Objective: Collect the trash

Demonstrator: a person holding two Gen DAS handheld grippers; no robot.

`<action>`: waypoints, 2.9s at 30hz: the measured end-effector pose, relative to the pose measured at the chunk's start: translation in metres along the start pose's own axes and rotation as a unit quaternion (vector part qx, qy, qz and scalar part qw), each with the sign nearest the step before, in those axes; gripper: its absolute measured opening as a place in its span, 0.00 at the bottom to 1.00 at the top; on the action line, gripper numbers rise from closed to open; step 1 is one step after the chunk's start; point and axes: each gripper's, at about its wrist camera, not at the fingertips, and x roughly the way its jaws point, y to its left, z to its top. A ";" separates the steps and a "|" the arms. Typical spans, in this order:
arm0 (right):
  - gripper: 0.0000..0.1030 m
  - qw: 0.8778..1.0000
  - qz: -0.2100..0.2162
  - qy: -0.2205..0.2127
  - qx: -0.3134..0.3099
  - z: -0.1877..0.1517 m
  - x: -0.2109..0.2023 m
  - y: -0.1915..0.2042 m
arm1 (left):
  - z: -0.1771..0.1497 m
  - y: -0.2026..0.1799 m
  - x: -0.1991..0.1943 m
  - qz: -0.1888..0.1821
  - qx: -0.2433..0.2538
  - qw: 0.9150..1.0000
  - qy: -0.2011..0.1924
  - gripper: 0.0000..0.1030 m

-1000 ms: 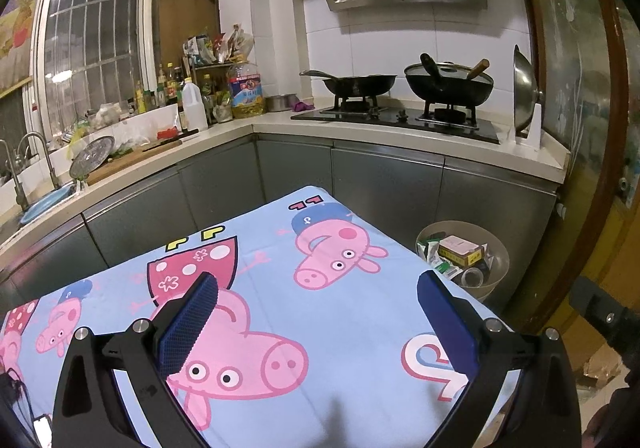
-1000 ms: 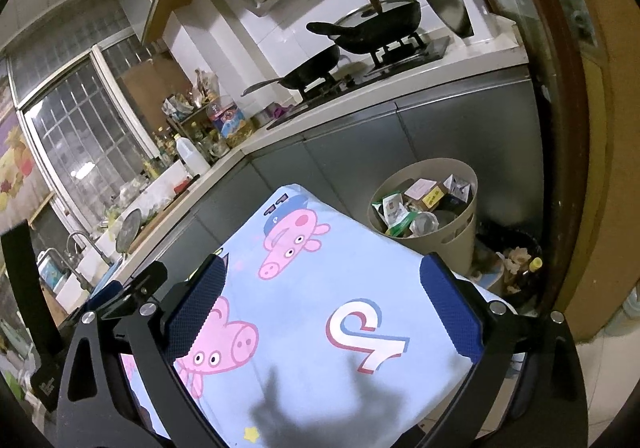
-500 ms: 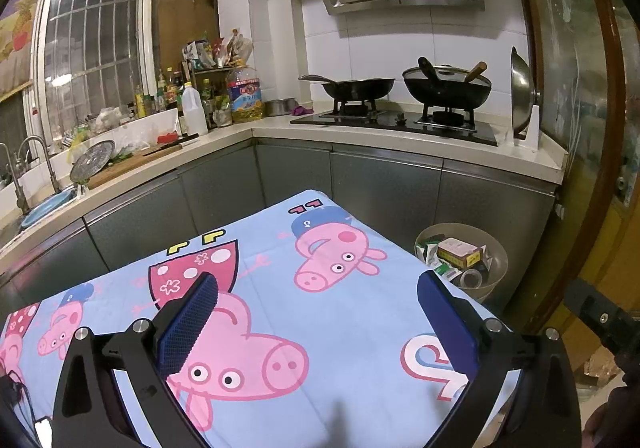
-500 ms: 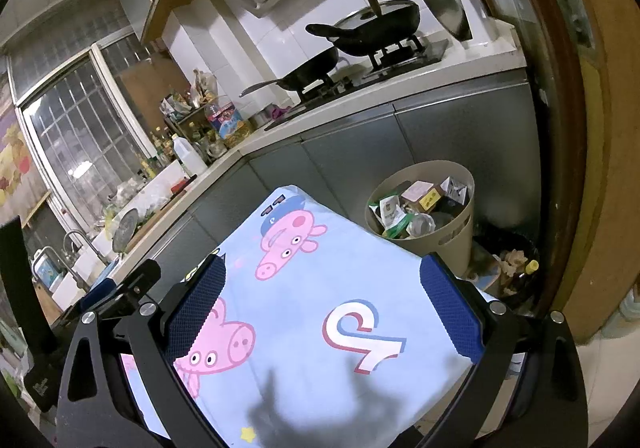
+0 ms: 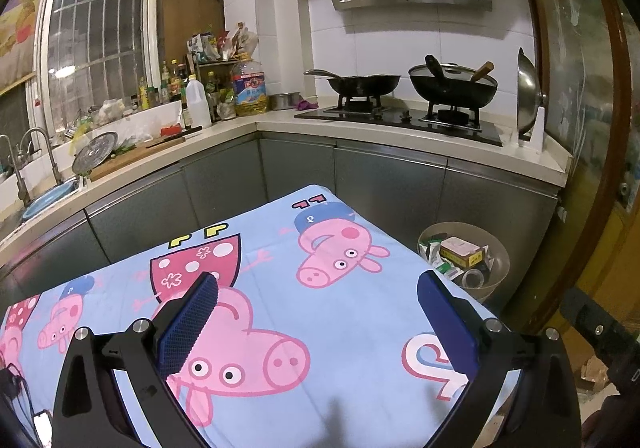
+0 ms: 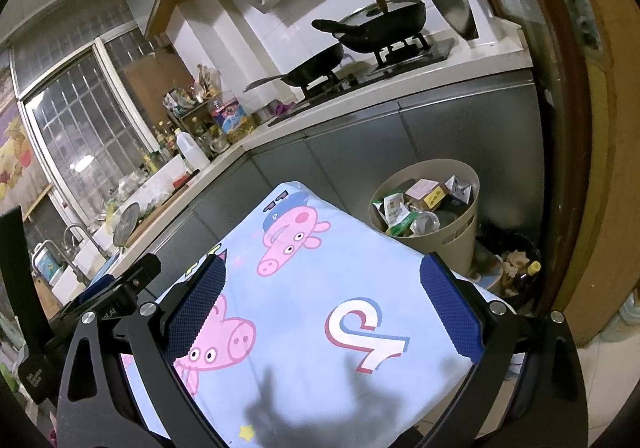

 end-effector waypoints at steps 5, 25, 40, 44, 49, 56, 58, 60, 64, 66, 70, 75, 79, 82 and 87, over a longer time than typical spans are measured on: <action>0.94 1.000 -0.001 0.000 0.002 0.000 0.000 0.000 | -0.001 -0.001 0.003 0.004 0.017 1.000 0.014 0.96; 0.94 1.000 0.000 0.002 0.000 -0.006 0.002 0.003 | -0.004 0.001 0.004 -0.011 0.010 1.000 0.024 0.96; 0.94 1.000 0.002 0.003 -0.008 -0.017 0.005 0.009 | -0.004 0.012 0.009 0.001 -0.019 0.999 0.030 0.96; 0.94 1.000 0.001 0.003 -0.008 -0.016 0.005 0.009 | -0.003 0.013 0.007 0.007 -0.021 1.000 0.022 0.96; 0.94 1.000 0.001 0.003 -0.008 -0.016 0.005 0.009 | -0.003 0.012 0.007 0.008 -0.021 0.999 0.023 0.96; 0.94 1.000 0.001 0.005 -0.008 -0.017 0.005 0.009 | -0.003 0.011 0.005 0.012 -0.015 1.000 0.022 0.96; 0.94 1.000 0.002 0.007 -0.007 -0.019 0.006 0.008 | -0.004 0.010 0.004 0.013 -0.013 1.000 0.022 0.96; 0.94 1.000 0.002 0.009 -0.006 -0.021 0.006 0.006 | -0.004 0.010 0.004 0.009 -0.013 1.000 0.027 0.96; 0.94 1.000 0.002 0.013 -0.005 -0.025 0.006 0.006 | -0.005 0.009 0.005 0.008 -0.015 0.999 0.034 0.96; 0.94 1.000 0.003 0.014 -0.005 -0.025 0.006 0.006 | -0.005 0.009 0.007 0.010 -0.014 0.999 0.037 0.96; 0.94 1.000 0.003 0.017 -0.005 -0.021 0.007 0.006 | -0.007 0.009 0.010 0.009 -0.015 0.999 0.045 0.96; 0.94 1.000 0.003 0.018 -0.004 -0.021 0.008 0.006 | -0.008 0.011 0.012 0.005 -0.019 0.998 0.053 0.96; 0.94 1.000 0.003 0.019 -0.005 -0.022 0.007 0.006 | -0.009 0.011 0.013 0.001 -0.021 0.998 0.056 0.96; 0.94 1.000 0.004 0.020 -0.005 -0.023 0.008 0.007 | -0.009 0.011 0.014 0.000 -0.021 0.998 0.056 0.96; 0.94 1.000 0.004 0.020 -0.005 -0.023 0.008 0.007 | -0.009 0.011 0.015 0.001 -0.022 0.998 0.056 0.96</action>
